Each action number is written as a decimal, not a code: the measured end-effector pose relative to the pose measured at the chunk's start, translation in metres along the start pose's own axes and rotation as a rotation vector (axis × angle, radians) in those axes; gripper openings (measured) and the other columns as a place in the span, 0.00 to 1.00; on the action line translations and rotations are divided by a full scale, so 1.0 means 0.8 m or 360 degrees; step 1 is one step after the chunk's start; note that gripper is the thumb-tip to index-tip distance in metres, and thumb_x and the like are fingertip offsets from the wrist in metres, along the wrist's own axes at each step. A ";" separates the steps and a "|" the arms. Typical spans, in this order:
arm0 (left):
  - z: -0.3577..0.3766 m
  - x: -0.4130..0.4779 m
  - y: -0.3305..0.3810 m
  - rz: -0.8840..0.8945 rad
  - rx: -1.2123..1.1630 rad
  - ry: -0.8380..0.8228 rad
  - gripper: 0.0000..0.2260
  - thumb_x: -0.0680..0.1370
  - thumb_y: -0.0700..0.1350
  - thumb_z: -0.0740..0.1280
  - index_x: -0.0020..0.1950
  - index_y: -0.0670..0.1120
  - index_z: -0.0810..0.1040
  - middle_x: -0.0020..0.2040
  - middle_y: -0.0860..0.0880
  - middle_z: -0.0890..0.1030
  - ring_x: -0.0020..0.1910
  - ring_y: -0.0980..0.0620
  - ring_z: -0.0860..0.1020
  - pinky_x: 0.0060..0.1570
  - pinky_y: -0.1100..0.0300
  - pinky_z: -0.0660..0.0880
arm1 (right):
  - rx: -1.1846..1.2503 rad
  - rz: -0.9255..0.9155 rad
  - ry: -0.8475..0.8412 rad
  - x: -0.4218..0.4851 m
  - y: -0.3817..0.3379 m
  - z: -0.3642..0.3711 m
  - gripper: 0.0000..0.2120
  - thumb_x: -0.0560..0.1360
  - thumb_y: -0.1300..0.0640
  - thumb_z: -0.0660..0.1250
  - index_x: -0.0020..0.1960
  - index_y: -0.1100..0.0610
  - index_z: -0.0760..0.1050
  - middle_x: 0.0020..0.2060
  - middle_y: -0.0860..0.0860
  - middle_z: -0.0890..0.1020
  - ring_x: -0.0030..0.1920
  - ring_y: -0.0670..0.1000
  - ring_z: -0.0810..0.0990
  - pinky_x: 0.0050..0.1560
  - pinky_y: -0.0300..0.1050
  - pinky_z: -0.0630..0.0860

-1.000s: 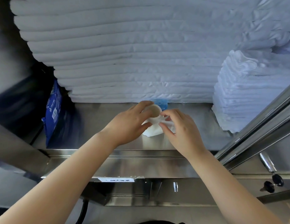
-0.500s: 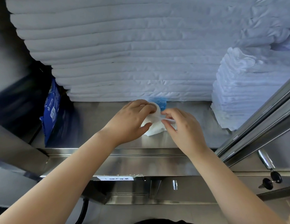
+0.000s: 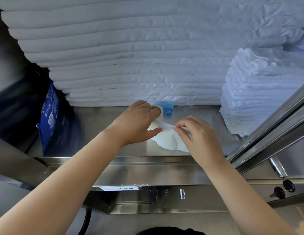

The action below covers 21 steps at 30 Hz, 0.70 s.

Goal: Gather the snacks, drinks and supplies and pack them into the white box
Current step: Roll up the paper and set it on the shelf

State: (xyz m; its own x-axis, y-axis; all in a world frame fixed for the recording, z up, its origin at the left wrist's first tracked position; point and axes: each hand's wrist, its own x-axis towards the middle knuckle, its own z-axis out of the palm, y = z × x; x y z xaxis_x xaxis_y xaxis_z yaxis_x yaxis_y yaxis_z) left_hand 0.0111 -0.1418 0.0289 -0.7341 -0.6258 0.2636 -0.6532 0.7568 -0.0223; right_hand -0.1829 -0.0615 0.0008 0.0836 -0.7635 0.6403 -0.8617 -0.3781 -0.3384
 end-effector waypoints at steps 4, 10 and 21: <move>0.005 0.001 0.000 -0.0004 -0.0019 0.0000 0.17 0.72 0.56 0.67 0.49 0.43 0.73 0.42 0.48 0.77 0.42 0.46 0.73 0.59 0.54 0.67 | -0.0050 -0.0026 -0.0005 -0.005 0.004 -0.003 0.03 0.74 0.59 0.71 0.42 0.57 0.79 0.36 0.48 0.78 0.36 0.52 0.76 0.39 0.42 0.71; 0.012 0.004 -0.003 0.0009 -0.0093 0.0004 0.13 0.76 0.54 0.64 0.48 0.43 0.74 0.42 0.47 0.77 0.42 0.46 0.72 0.58 0.54 0.68 | -0.0125 -0.0012 0.0003 0.000 0.015 0.001 0.03 0.75 0.59 0.69 0.43 0.57 0.78 0.37 0.48 0.78 0.38 0.51 0.75 0.39 0.40 0.69; 0.000 0.005 -0.001 0.0103 -0.0311 -0.0076 0.09 0.77 0.47 0.66 0.41 0.48 0.67 0.45 0.49 0.76 0.46 0.49 0.71 0.48 0.57 0.66 | -0.0167 -0.0052 0.0065 0.029 0.028 0.018 0.04 0.73 0.62 0.69 0.47 0.56 0.79 0.40 0.48 0.80 0.42 0.52 0.76 0.42 0.45 0.73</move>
State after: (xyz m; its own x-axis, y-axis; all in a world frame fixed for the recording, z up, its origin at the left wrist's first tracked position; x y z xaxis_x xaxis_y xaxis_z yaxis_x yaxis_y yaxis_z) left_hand 0.0091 -0.1449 0.0298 -0.7844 -0.5795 0.2212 -0.5595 0.8150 0.1508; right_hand -0.1928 -0.0951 -0.0021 0.0942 -0.7289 0.6781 -0.9066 -0.3443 -0.2441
